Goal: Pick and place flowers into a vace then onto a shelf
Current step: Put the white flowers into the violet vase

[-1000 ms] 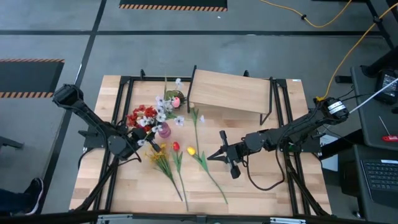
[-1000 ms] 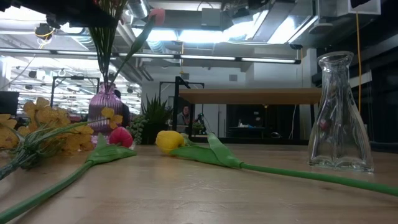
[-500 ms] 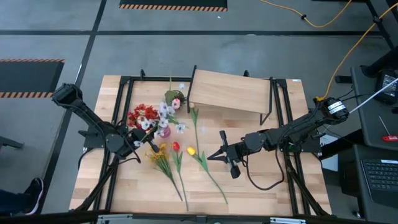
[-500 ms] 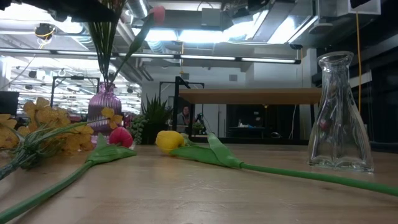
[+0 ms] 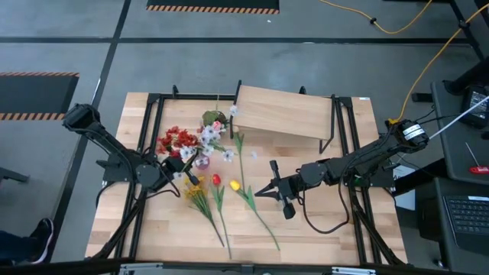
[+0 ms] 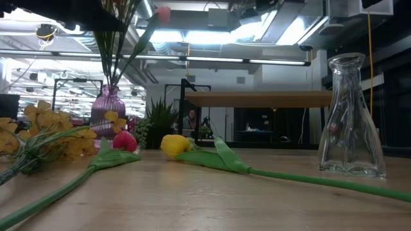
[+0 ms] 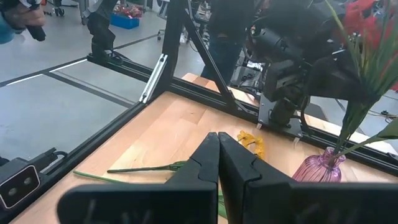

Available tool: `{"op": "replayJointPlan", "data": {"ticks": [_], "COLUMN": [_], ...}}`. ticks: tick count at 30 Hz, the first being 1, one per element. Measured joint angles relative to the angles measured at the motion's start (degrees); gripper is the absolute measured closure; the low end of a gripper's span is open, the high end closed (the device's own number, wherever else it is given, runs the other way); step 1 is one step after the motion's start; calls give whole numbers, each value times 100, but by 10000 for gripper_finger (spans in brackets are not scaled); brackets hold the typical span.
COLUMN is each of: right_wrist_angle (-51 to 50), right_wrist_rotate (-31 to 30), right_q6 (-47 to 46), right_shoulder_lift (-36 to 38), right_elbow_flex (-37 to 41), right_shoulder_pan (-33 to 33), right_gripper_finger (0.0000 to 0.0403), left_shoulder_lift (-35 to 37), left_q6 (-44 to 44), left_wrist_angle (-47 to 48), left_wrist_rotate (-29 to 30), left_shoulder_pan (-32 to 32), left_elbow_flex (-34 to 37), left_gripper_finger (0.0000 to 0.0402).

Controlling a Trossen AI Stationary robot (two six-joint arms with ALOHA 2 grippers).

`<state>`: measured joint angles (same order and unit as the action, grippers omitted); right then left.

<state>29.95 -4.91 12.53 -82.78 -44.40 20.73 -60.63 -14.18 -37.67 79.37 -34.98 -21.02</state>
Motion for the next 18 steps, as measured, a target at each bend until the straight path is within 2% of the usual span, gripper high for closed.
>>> {"op": "replayJointPlan", "data": {"ticks": [10,18], "right_wrist_angle": [-103,-106], "right_wrist_rotate": [0,0], "right_q6": [0,-2], "right_shoulder_lift": [0,0], "right_elbow_flex": [0,0], "right_shoulder_pan": [0,0], "right_gripper_finger": [399,399], "left_shoulder_lift": [1,1], "left_q6": [775,2461], "left_wrist_angle": [404,1768], "left_wrist_rotate": [42,64], "left_shoulder_pan": [-18,-14], "left_elbow_flex": [0,-1], "left_gripper_finger": [396,395]}}
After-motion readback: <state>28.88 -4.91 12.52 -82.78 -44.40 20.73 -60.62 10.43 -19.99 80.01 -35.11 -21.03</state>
